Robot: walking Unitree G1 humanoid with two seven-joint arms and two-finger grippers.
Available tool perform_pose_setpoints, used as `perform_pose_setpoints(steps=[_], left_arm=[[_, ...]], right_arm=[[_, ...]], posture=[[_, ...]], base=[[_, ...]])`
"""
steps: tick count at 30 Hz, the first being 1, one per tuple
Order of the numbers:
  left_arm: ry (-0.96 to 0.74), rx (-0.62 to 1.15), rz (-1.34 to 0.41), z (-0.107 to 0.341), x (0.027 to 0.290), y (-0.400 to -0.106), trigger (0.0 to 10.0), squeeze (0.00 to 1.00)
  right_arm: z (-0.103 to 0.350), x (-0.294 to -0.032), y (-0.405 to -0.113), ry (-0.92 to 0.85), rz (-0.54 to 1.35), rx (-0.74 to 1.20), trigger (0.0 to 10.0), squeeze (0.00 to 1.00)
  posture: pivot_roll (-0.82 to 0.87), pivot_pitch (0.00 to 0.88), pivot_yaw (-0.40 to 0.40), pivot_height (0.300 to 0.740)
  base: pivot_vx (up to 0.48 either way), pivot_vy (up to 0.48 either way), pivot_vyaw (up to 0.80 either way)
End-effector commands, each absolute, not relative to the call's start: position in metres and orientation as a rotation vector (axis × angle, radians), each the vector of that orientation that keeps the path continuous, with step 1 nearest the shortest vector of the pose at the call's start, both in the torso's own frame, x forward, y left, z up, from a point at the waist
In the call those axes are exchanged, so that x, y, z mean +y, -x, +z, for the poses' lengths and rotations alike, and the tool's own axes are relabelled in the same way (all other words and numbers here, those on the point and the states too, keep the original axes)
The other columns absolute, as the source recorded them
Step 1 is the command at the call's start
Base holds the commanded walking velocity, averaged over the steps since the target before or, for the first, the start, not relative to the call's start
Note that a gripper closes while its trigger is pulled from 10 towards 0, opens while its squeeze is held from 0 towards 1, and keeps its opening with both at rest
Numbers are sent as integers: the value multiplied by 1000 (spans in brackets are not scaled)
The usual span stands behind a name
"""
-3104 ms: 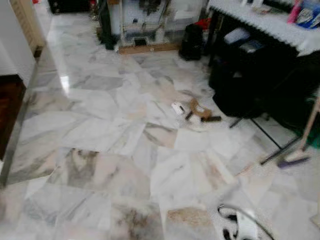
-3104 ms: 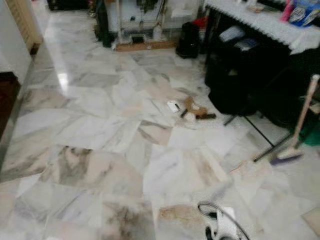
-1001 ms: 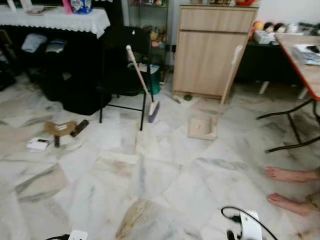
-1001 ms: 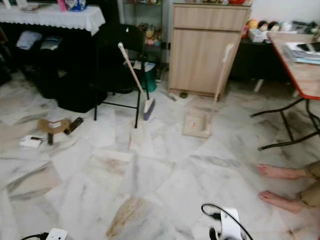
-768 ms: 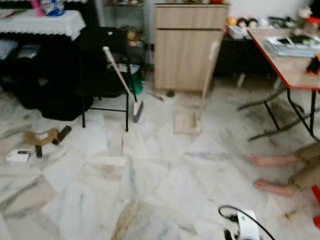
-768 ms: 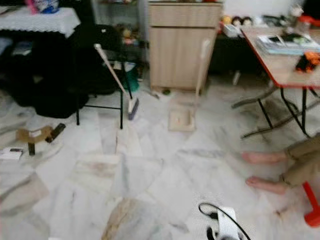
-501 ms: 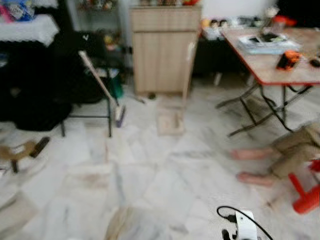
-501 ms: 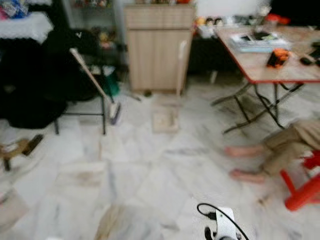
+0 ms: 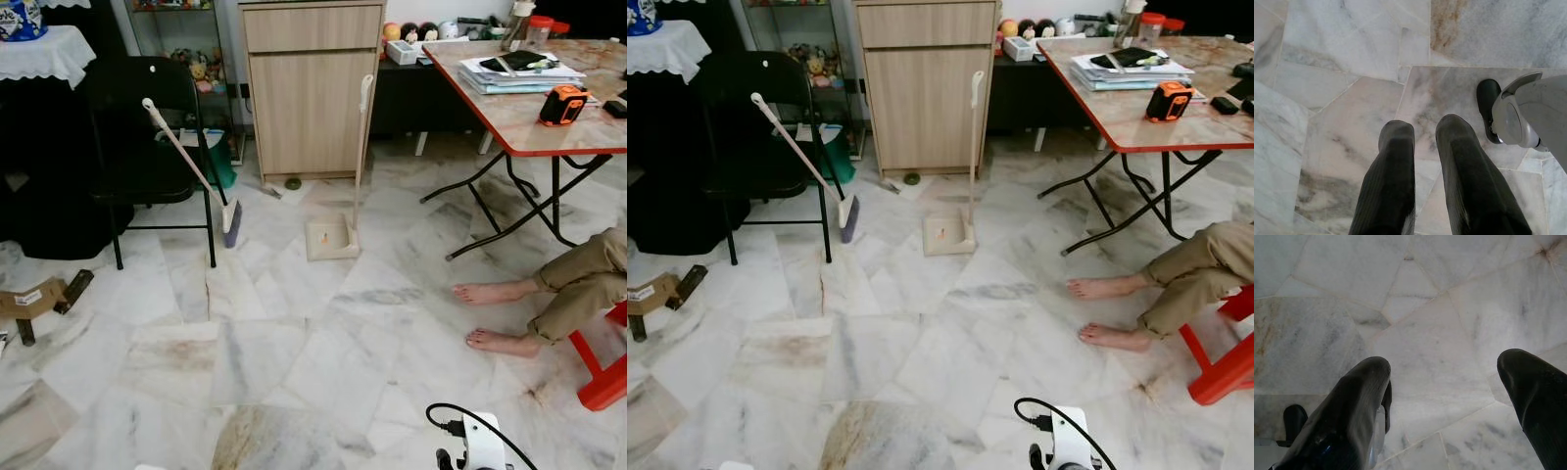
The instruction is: Sweep floor
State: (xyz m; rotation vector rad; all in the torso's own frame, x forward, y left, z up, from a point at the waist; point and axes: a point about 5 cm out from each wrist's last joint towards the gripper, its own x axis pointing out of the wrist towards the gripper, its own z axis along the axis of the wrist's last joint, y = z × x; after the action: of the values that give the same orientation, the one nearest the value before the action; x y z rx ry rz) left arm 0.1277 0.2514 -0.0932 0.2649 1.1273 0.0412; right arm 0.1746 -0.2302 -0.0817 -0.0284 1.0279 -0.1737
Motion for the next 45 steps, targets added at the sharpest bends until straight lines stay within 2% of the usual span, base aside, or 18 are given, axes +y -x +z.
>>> perform_pose_setpoints(steps=[1, 11, 27, 45], left_arm=[[105, 834, 213, -69, 227, -195, 10000, 0], [108, 837, 213, -70, 227, -194, 10000, 0], [110, 839, 212, -70, 226, -194, 10000, 0], [117, 820, 198, -69, 225, -195, 10000, 0]], right_arm=[[-75, -159, -205, -111, 27, 875, 10000, 0], [-76, -156, -203, -109, 29, 888, 10000, 0], [-76, -172, -201, -108, 12, 889, 10000, 0], [-76, -167, -201, -110, 15, 892, 10000, 0]], posture=[[31, 41, -9, 740], [29, 39, -9, 740], [33, 45, -7, 740], [31, 50, -9, 740]], base=[[0, 266, 0], [0, 266, 0], [0, 266, 0], [0, 0, 0]])
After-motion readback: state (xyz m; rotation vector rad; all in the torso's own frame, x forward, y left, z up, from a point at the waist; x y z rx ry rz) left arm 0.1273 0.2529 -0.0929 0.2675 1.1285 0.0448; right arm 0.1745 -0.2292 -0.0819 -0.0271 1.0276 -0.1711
